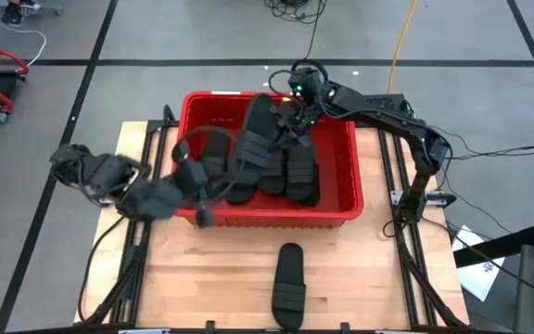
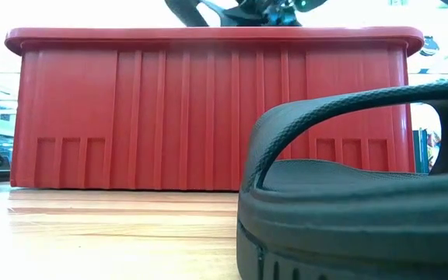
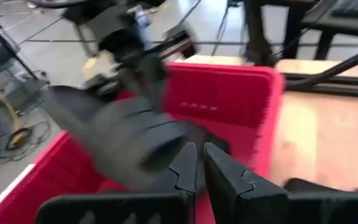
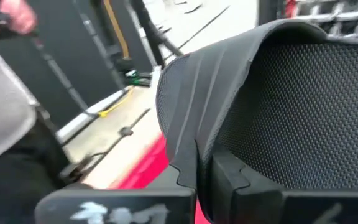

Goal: Pick and place slides into bin
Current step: Put the black slide into the red bin

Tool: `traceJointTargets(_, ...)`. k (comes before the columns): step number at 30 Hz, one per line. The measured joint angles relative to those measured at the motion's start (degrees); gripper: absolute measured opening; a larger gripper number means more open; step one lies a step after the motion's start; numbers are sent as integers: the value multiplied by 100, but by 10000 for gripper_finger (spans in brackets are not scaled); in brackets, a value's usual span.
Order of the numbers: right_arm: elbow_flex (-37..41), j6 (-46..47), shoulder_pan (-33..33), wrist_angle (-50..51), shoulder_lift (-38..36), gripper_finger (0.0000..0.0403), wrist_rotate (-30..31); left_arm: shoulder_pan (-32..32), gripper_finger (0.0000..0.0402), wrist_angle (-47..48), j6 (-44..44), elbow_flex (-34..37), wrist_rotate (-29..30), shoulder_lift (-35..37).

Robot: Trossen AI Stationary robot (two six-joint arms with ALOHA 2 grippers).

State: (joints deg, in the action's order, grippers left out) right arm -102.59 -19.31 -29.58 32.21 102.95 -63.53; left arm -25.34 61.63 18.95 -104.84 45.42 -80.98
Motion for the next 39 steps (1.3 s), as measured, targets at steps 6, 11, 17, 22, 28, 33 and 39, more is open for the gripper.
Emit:
traceJointTargets(6,4,-436,358,1038,-381,3,476,1409,26,-160,-515,0,-1462,77)
traceJointTargets(11,0,191,620,1026,-610,4,1579,1928,40,-578,-1321,-10,-2656,-45)
traceJointTargets(17,0,1638,676,428,-791,4,1510,1631,117,-625,-2823,2,-2084,-367)
traceJointTargets(22,2,2758,581,-151,-852,5,1173,1316,190,-795,-3905,-3,-900,-559)
traceJointTargets(28,2,3516,514,-589,-868,6,936,1001,250,-903,-5216,-7,622,-722)
traceJointTargets(33,7,3874,521,-705,-870,6,901,980,270,-802,-5550,-7,1085,-807)
traceJointTargets(39,11,4154,525,-894,-866,6,568,1037,271,-805,-5525,-7,1085,-799)
